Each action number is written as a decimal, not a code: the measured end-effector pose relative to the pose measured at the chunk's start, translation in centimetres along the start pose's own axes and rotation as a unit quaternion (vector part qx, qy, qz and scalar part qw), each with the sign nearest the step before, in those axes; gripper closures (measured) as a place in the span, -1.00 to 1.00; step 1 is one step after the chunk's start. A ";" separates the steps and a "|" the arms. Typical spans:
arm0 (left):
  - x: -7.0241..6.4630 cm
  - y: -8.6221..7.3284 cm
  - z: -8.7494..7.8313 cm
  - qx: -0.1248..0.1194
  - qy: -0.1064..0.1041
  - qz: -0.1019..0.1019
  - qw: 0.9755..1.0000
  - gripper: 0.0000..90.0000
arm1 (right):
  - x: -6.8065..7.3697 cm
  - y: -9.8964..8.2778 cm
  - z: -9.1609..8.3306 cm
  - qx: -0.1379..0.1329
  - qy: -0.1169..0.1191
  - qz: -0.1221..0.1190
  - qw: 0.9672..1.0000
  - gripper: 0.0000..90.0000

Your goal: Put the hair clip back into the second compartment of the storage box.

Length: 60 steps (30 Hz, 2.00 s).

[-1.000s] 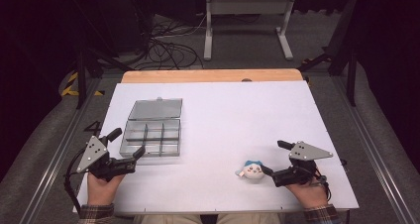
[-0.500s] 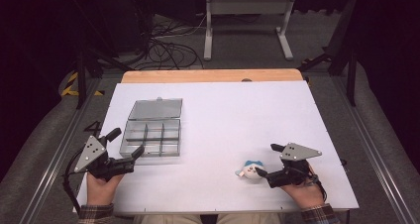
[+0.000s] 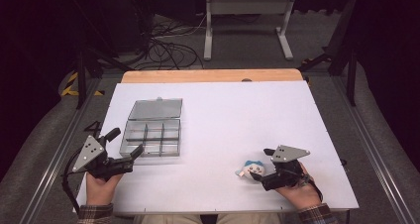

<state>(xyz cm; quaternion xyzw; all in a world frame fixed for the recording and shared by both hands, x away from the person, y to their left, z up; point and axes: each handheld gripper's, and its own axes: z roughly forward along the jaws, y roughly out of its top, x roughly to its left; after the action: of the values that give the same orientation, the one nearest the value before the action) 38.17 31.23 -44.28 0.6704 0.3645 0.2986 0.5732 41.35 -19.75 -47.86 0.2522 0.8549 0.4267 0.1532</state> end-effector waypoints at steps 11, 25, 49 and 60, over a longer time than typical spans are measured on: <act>0.0 0.0 0.1 0.003 -0.002 0.004 1.000 -0.95 | 0.7 0.0 1.4 0.044 0.014 -0.018 0.999 -0.77; -0.1 -0.1 0.2 0.010 0.000 0.007 1.000 -0.95 | 0.6 -0.1 2.2 0.070 0.035 -0.023 0.997 -0.34; -0.2 -0.2 0.4 0.013 0.000 0.008 1.000 -0.94 | 1.3 1.2 2.5 0.022 0.006 -0.015 1.000 -0.02; -0.4 -0.4 0.5 0.016 0.001 0.006 1.000 -0.94 | 1.9 2.6 2.6 -0.004 -0.013 -0.006 1.000 0.01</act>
<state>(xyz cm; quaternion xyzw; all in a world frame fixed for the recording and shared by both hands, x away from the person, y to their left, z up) 38.34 30.65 -44.72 0.6813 0.3658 0.2967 0.5603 41.80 -15.74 -47.38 0.2521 0.8528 0.4254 0.1681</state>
